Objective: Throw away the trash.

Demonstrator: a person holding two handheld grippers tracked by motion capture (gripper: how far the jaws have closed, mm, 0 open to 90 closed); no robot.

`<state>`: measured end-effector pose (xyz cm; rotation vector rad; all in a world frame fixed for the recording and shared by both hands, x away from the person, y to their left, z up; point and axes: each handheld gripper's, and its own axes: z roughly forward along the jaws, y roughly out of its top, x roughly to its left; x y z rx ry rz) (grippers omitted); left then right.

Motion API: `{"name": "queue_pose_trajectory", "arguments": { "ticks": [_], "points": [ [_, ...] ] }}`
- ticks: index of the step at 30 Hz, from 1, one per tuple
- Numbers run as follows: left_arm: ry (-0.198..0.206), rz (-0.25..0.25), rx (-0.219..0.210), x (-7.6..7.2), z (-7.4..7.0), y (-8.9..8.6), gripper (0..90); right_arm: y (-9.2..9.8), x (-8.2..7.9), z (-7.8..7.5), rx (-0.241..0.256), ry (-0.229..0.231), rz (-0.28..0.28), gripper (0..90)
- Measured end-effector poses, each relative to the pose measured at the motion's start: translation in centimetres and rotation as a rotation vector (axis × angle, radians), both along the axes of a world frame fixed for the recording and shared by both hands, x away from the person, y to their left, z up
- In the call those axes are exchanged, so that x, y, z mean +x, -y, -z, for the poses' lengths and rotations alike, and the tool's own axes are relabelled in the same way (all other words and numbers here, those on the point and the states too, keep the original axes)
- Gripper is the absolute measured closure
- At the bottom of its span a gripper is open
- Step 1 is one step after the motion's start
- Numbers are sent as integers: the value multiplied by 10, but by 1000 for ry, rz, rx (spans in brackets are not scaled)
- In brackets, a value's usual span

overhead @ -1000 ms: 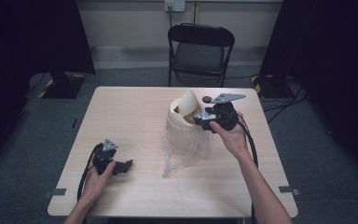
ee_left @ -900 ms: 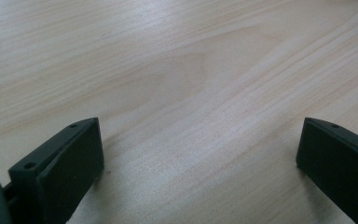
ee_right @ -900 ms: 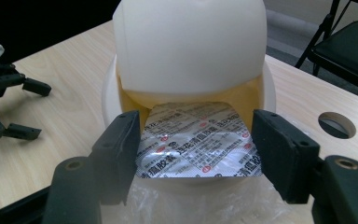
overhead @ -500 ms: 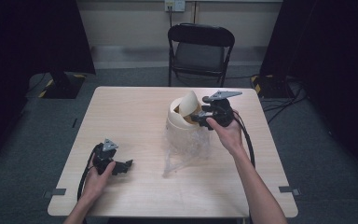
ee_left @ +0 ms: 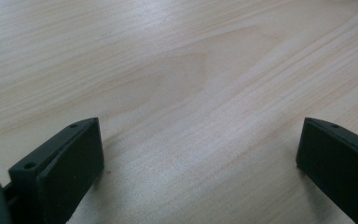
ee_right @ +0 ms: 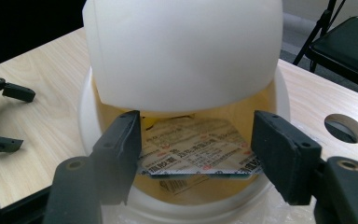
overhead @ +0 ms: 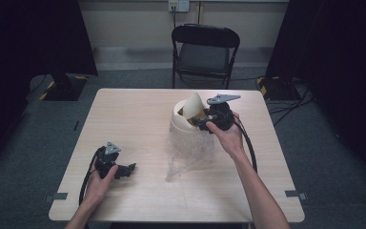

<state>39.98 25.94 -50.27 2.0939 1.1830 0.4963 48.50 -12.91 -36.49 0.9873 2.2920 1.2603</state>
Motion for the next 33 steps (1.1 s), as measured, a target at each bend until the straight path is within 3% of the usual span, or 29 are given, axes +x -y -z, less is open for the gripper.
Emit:
{"name": "queue_pose_trajectory", "arguments": {
  "ticks": [6, 9, 14, 19, 29, 33],
  "points": [
    [0, 0, 0, 0, 0, 0, 0, -1, 0, 1, -3, 14, 20, 272],
    [0, -1, 2, 0, 0, 0, 0, 3, 0, 3, 22, 9, 33, 250],
    [2, -2, 1, 0, 0, 0, 2, 16, -3, 5, 73, -12, 66, 203],
    [2, -2, 1, 0, 0, 0, 2, 36, -6, 5, 94, -18, 110, 161],
    [0, -14, -7, -2, 0, 0, 2, 60, -23, 0, 71, -5, 190, 142],
    [1, -10, -1, -2, 0, -1, 2, 72, -31, 3, 34, -31, 233, 145]
  ]
}}
